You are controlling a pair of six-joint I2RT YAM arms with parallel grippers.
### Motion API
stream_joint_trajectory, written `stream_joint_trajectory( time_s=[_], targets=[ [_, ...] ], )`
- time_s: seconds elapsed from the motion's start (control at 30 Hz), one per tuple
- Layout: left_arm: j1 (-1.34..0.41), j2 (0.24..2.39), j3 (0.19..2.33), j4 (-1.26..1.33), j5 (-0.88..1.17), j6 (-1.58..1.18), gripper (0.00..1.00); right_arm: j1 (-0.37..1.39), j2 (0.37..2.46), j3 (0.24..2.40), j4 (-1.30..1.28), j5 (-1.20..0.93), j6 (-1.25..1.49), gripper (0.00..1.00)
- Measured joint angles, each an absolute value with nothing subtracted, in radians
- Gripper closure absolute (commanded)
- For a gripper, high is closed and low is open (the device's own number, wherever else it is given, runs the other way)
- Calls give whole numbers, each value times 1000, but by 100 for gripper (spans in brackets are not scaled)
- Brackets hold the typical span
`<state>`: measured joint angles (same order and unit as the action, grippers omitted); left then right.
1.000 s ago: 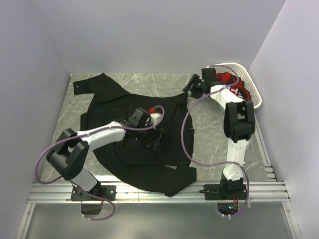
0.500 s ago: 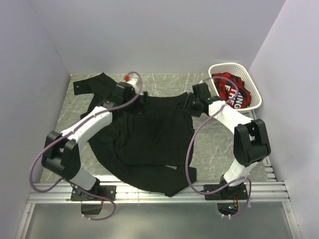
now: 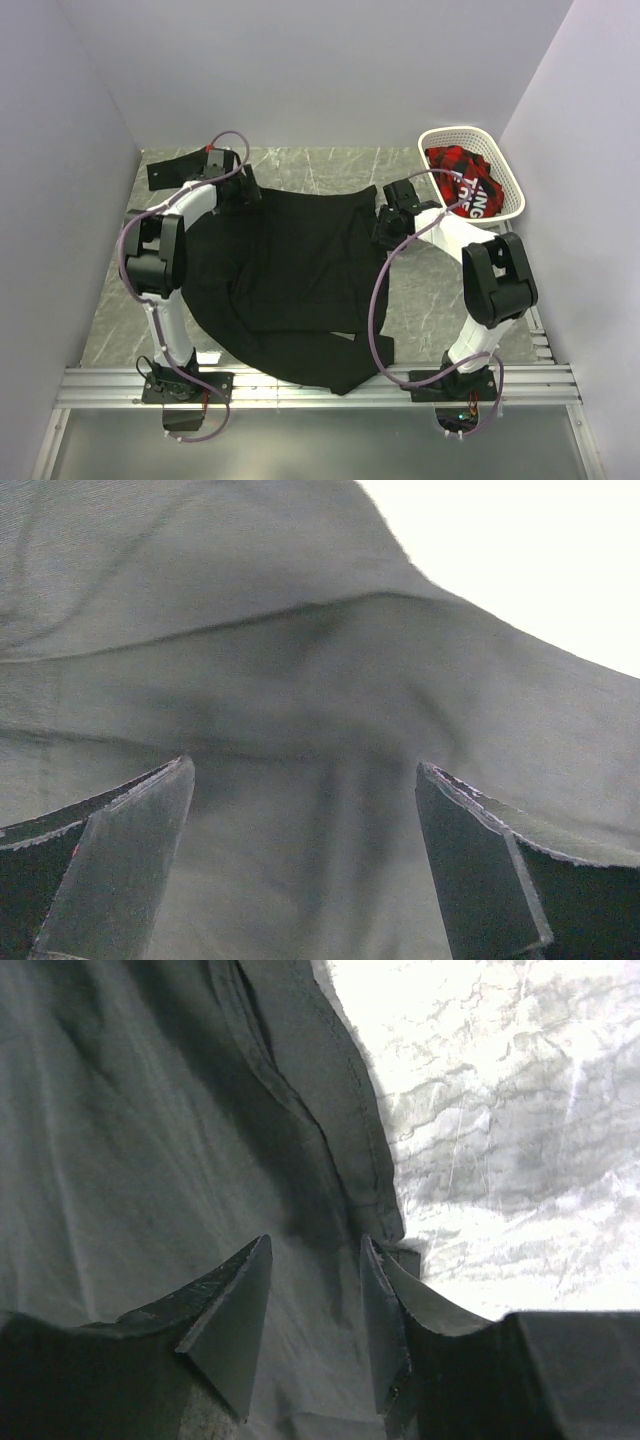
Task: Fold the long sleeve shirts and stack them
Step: Flatten the shirt out
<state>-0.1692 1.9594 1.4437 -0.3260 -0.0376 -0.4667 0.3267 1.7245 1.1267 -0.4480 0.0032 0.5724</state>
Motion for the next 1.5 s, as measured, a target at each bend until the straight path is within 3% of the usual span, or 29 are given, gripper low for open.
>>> stream_joint_trajectory(
  time_s=[0.1, 0.5, 0.67, 0.93, 1.03, 1.13, 1.27, 1.5],
  targets=[
    [-137, 2005, 1452, -327, -46, -468, 1, 327, 1752, 1131, -442, -1, 563, 59],
    [-76, 2043, 1457, -317, -72, -469, 1, 327, 1828, 1160, -379, -51, 561, 60],
    [-68, 2068, 1458, -300, -92, -470, 1, 327, 1839, 1160, -380, -42, 556, 88],
    [-58, 2078, 1466, -294, -135, -496, 1, 331, 1787, 1201, -490, 56, 529, 94],
    [-47, 2081, 1471, -299, -154, -513, 1, 334, 1731, 1217, -521, 106, 526, 92],
    [-38, 2085, 1476, -300, -157, -519, 1, 335, 1698, 1217, -539, 132, 529, 77],
    [-35, 2085, 1477, -300, -155, -519, 1, 338, 1702, 1217, -566, 134, 534, 49],
    [-33, 2079, 1481, -318, -134, -518, 1, 338, 1701, 1234, -568, 101, 536, 46]
  ],
)
